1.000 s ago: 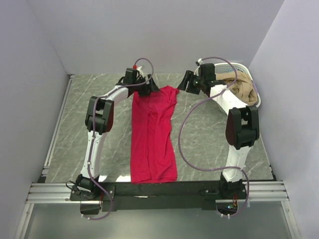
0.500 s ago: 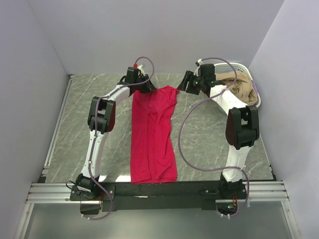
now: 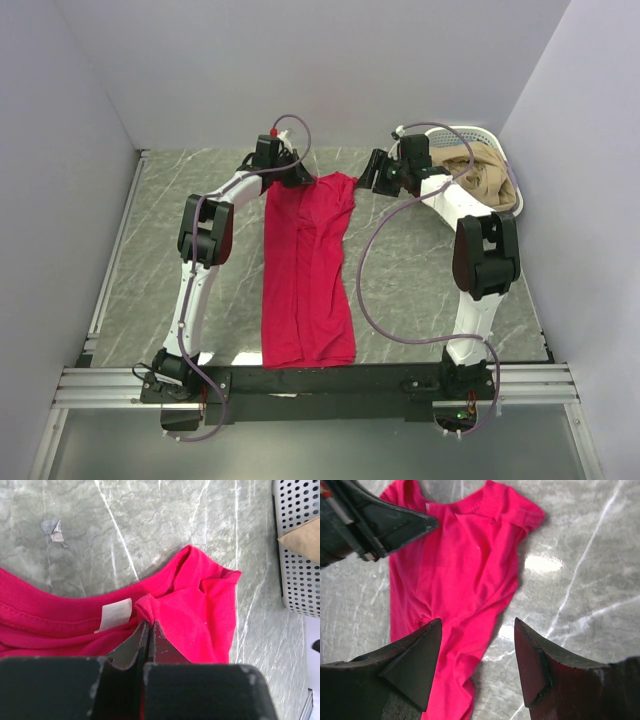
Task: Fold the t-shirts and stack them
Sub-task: Fold the tshirt
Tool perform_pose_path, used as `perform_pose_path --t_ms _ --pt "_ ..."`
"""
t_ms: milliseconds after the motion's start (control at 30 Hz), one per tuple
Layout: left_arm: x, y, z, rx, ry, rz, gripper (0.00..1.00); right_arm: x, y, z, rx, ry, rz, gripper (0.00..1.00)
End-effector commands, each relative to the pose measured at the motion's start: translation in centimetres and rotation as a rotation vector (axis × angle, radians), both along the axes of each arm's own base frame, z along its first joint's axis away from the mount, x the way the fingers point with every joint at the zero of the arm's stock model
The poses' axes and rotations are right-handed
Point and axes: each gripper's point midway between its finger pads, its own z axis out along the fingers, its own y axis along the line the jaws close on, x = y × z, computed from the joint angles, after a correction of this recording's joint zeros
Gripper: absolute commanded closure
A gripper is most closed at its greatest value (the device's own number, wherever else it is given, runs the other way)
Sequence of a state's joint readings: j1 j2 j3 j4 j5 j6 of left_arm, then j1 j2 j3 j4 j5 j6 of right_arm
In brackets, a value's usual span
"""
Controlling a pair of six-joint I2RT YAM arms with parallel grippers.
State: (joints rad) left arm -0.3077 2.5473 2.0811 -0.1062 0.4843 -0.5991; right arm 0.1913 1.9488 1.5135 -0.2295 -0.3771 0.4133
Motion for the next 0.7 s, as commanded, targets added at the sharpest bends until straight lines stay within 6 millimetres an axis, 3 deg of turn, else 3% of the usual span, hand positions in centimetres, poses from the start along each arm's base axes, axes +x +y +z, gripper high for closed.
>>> perform_pose_path --t_ms 0,67,133,167,200,267,433,667 --pt "0.2 -0.7 9.5 -0.069 -0.187 -0.013 0.99 0.3 -0.7 1.5 -0.007 -0.037 -0.034 0.34" --pt "-0.2 -0.4 11.6 -0.071 -0.217 -0.002 0.99 0.2 -0.8 0.9 -0.012 -0.015 -0.035 0.34" --pt "-0.2 0.2 12.2 -0.068 -0.247 0.026 0.99 -0.1 -0.6 0.2 -0.010 0.013 -0.026 0.34" --pt "-0.5 0.4 13.6 -0.071 -0.270 0.035 0.99 -0.2 -0.5 -0.3 -0.008 0.026 -0.022 0.34" --pt "-0.9 0.8 13.0 -0.060 -0.257 0.045 0.99 -0.2 -0.5 -0.5 -0.005 0.032 -0.021 0.34" --pt "-1.1 1.4 14.1 -0.049 -0.280 0.073 0.99 -0.7 -0.3 -1.2 0.003 0.056 -0.015 0.34" --pt "-1.5 2.4 13.1 -0.029 -0.248 0.107 0.99 -1.2 -0.4 -2.2 0.008 0.086 -0.014 0.34" --pt "-2.3 3.6 9.8 -0.003 -0.168 0.146 0.99 -1.3 -0.2 -2.2 0.004 0.102 -0.005 0.34"
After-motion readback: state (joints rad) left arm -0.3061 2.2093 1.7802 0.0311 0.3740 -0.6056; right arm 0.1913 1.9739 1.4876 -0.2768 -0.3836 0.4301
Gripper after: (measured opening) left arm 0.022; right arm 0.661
